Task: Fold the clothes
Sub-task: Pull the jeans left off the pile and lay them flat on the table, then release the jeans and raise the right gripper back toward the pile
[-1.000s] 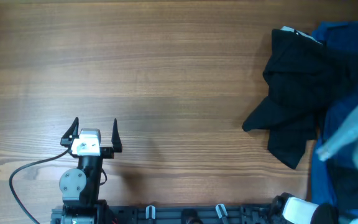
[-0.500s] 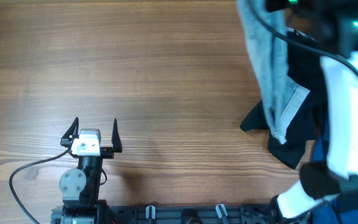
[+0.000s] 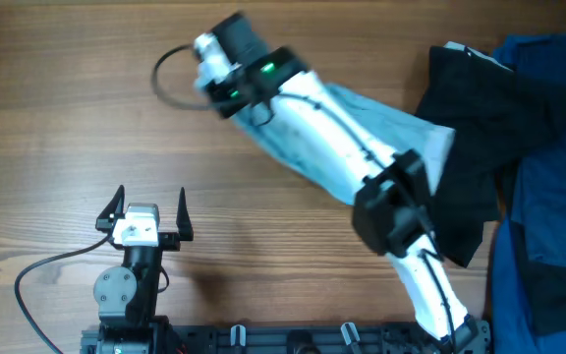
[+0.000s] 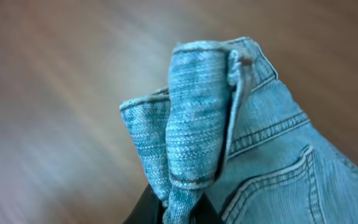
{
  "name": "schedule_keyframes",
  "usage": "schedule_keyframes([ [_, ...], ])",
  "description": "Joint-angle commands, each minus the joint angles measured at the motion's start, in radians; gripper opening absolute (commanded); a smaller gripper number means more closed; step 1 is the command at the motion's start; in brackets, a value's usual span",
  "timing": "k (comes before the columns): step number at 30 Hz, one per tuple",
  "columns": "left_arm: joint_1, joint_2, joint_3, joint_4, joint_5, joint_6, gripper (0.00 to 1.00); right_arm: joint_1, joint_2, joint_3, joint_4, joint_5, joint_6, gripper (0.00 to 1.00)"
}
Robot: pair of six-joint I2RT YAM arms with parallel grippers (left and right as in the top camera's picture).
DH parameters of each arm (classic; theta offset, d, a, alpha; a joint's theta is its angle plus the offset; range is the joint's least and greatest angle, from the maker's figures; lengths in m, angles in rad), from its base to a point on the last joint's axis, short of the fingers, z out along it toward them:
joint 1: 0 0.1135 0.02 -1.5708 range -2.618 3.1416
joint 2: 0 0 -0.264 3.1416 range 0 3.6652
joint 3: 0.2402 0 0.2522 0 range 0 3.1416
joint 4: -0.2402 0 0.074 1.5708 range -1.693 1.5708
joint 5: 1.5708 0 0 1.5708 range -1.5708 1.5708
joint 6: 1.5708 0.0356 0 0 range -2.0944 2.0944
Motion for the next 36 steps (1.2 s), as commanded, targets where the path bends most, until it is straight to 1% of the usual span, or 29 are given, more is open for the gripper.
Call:
schedule_keyframes([
  [1, -0.003, -0.003, -0.006, 0.000, 0.008, 0.013, 1.00, 0.088, 0.014, 0.014, 0.057, -0.032, 0.044, 0.04],
  [4, -0.003, -0.003, -0.006, 0.000, 0.008, 0.013, 1.00, 0.136, 0.014, 0.013, 0.080, 0.002, 0.061, 0.04],
  [7, -0.003, -0.003, -0.006, 0.000, 0.008, 0.013, 1.00, 0.148, 0.014, 0.013, 0.078, 0.018, 0.065, 0.05],
  [8, -0.003, -0.003, -0.006, 0.000, 0.008, 0.013, 1.00, 0.148, 0.014, 0.013, 0.078, 0.018, 0.068, 0.20],
  [9, -0.003, -0.003, -0.006, 0.000, 0.008, 0.013, 1.00, 0.148, 0.014, 0.013, 0.079, 0.019, 0.068, 0.41],
  [10, -0.003, -0.003, -0.006, 0.000, 0.008, 0.013, 1.00, 0.146, 0.013, 0.014, 0.082, 0.019, 0.064, 0.77],
  [11, -0.003, -0.003, -0.006, 0.000, 0.008, 0.013, 1.00, 0.142, 0.010, 0.020, 0.083, 0.021, 0.055, 0.88],
  [13, -0.003, -0.003, -0.006, 0.000, 0.008, 0.013, 1.00, 0.124, -0.015, 0.024, 0.080, 0.070, 0.059, 0.94],
  [15, -0.003, -0.003, -0.006, 0.000, 0.008, 0.013, 1.00, 0.092, -0.065, 0.024, 0.065, 0.152, 0.087, 0.98],
  [17, -0.003, -0.003, -0.006, 0.000, 0.008, 0.013, 1.00, 0.042, -0.135, 0.024, 0.011, 0.235, 0.115, 0.98],
  [20, -0.003, -0.003, -0.006, 0.000, 0.008, 0.013, 1.00, -0.069, -0.247, 0.024, -0.151, 0.348, 0.194, 0.98],
  [21, -0.003, -0.003, -0.006, 0.000, 0.008, 0.013, 1.00, -0.111, -0.277, 0.024, -0.207, 0.362, 0.209, 0.99],
  [22, -0.003, -0.003, -0.006, 0.000, 0.008, 0.013, 1.00, -0.198, -0.326, 0.024, -0.300, 0.367, 0.220, 0.99],
  [23, -0.003, -0.003, -0.006, 0.000, 0.008, 0.013, 1.00, -0.237, -0.342, 0.024, -0.335, 0.367, 0.222, 0.99],
  [24, -0.003, -0.003, -0.006, 0.000, 0.008, 0.013, 1.00, -0.343, -0.377, 0.024, -0.402, 0.362, 0.221, 0.99],
  [25, -0.003, -0.003, -0.006, 0.000, 0.008, 0.013, 1.00, -0.419, -0.390, 0.024, -0.442, 0.354, 0.215, 0.98],
  [27, -0.003, -0.003, -0.006, 0.000, 0.008, 0.013, 1.00, -0.533, -0.396, 0.024, -0.501, 0.332, 0.214, 0.94],
  [30, -0.003, -0.003, -0.006, 0.000, 0.008, 0.013, 1.00, -0.731, -0.381, 0.002, -0.592, 0.220, 0.213, 0.92],
  [33, -0.003, -0.003, -0.006, 0.000, 0.008, 0.013, 1.00, -0.851, -0.362, -0.061, -0.610, 0.078, 0.173, 0.91],
  [34, -0.003, -0.003, -0.006, 0.000, 0.008, 0.013, 1.00, -0.883, -0.359, -0.111, -0.598, 0.039, 0.161, 0.91],
  [36, -0.003, -0.003, -0.006, 0.000, 0.008, 0.013, 1.00, -0.903, -0.359, -0.183, -0.581, 0.041, 0.161, 0.92],
])
